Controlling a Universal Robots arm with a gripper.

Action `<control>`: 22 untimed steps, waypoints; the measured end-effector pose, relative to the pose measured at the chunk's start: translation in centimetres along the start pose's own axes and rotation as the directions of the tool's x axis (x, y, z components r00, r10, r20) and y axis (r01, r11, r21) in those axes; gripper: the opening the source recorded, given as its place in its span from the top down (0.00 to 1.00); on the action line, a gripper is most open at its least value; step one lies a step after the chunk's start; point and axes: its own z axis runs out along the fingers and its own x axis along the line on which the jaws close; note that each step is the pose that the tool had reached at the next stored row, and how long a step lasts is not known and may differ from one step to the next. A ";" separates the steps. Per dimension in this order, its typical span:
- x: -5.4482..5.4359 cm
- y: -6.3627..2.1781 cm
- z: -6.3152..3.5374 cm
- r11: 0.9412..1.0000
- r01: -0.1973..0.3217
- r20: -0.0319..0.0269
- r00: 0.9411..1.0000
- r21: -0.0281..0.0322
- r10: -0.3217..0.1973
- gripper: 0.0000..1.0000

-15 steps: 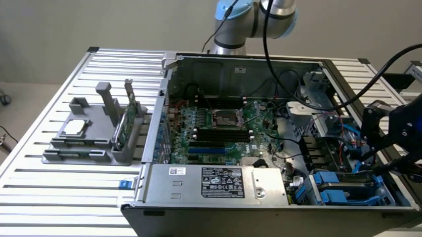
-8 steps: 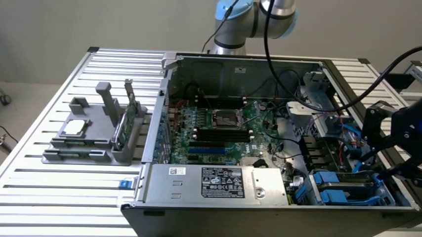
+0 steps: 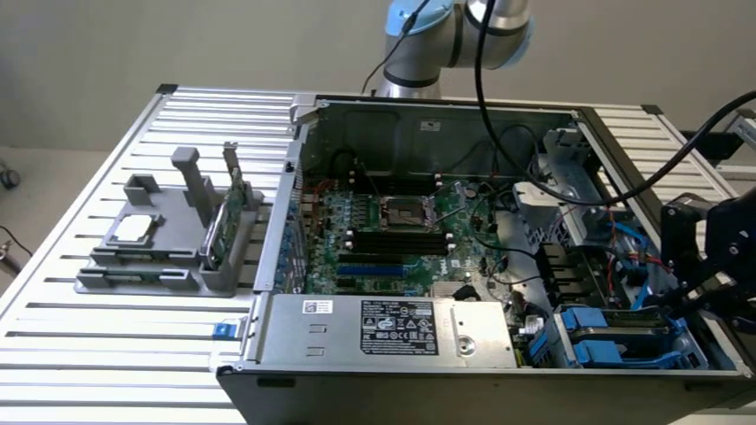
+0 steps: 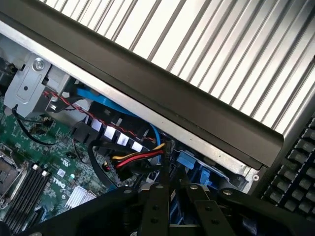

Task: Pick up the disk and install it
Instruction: 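Insert the first disk wire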

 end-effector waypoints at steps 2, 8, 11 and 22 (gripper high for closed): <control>-0.1 -0.06 0.07 1.000 -0.006 0.000 1.000 -0.001 0.006 0.80; -0.2 -0.06 0.11 1.000 -0.023 -0.004 1.000 0.001 0.023 0.80; -0.3 -0.09 0.10 1.000 -0.028 -0.008 1.000 0.002 0.028 0.78; -0.3 -0.09 0.12 0.999 -0.047 -0.037 0.998 -0.008 0.047 0.72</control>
